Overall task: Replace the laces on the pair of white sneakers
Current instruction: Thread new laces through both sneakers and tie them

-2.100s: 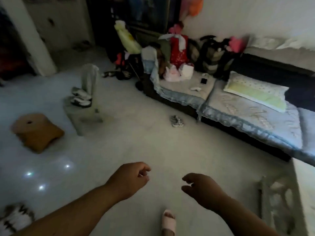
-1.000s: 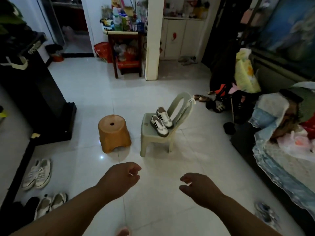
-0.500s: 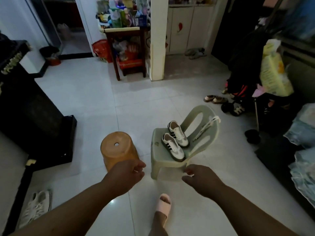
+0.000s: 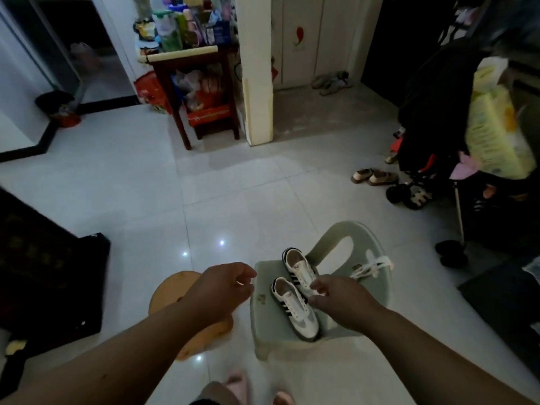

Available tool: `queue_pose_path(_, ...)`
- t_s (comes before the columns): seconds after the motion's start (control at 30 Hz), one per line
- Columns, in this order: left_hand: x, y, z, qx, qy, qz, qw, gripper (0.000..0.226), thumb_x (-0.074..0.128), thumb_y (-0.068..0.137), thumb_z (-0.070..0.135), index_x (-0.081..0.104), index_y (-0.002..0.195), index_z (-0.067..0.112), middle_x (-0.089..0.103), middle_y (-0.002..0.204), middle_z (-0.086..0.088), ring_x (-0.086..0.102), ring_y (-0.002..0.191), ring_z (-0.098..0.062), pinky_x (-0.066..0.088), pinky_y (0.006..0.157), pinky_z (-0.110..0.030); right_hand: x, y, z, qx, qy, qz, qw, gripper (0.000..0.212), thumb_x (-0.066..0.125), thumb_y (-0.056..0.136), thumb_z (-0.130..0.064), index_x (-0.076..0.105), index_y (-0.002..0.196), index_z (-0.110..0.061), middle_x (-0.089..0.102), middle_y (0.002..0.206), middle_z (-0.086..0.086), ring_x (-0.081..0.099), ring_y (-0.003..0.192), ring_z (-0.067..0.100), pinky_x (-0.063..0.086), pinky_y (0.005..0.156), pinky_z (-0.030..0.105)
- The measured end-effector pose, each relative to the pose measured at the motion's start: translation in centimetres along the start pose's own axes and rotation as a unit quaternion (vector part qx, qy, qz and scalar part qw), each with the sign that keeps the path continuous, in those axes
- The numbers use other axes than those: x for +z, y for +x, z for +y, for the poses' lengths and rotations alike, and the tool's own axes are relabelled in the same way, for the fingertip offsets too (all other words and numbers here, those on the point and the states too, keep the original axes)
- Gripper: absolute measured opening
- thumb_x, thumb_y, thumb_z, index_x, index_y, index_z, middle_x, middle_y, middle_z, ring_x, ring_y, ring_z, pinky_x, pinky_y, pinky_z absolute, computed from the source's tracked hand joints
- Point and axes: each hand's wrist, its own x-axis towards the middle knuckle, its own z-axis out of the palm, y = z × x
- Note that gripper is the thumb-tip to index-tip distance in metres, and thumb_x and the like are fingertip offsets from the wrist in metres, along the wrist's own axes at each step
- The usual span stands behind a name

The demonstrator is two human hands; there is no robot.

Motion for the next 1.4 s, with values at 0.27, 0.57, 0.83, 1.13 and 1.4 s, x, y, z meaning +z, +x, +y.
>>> queue_pose_path(0.27,-0.1,11.5,2.9,0.091,0.043,-0.074,0.992,0.027,0.059,0.090,0.030,0.063,0.117,0.028,0.063,0.104,0.016,0.056,0.094,0.001,0.032,0.068,0.002,-2.2,3.7,4.2,0.106,0.097,0.017,0.989,0.030,0.058,0.090,-0.038,0.061,0.117,-0.024,0.065,0.114,-0.004,0.060,0.108,0.016,0.043,0.081,0.023)
queue_pose_path(0.57,0.6,23.7,5.4,0.226,0.110,-0.210,0.945,0.022,0.056,0.090,0.031,0.064,0.110,0.033,0.067,0.106,0.013,0.057,0.093,0.000,0.038,0.072,-0.008,-1.7,7.6,3.6,0.236,0.143,0.069,0.959,0.037,0.055,0.091,-0.037,0.060,0.125,-0.023,0.059,0.128,0.003,0.054,0.116,0.019,0.043,0.096,0.029)
queue_pose_path(0.83,1.1,27.5,5.6,0.318,0.171,-0.288,0.887,0.029,0.057,0.089,0.033,0.062,0.117,0.031,0.066,0.112,0.012,0.058,0.098,-0.001,0.042,0.082,-0.013,0.6,7.1,1.5,0.338,0.186,0.127,0.914,0.033,0.049,0.093,-0.041,0.056,0.123,-0.030,0.057,0.126,-0.006,0.053,0.116,0.013,0.042,0.091,0.022)
queue_pose_path(1.13,1.3,25.0,6.1,0.335,0.166,-0.287,0.882,0.029,0.059,0.087,0.032,0.062,0.116,0.032,0.064,0.105,0.016,0.058,0.095,0.001,0.042,0.079,-0.012,1.6,3.3,2.3,0.393,0.183,0.180,0.883,0.031,0.052,0.090,-0.040,0.060,0.118,-0.030,0.062,0.121,-0.004,0.057,0.112,0.017,0.044,0.090,0.025)
queue_pose_path(1.4,1.0,22.1,6.4,0.368,0.168,-0.290,0.867,0.029,0.059,0.088,0.034,0.062,0.117,0.033,0.064,0.104,0.017,0.057,0.093,0.002,0.042,0.078,-0.013,2.5,1.1,0.8,0.388,0.195,0.208,0.876,0.030,0.052,0.091,-0.038,0.061,0.117,-0.027,0.064,0.116,-0.004,0.058,0.106,0.015,0.046,0.087,0.026)
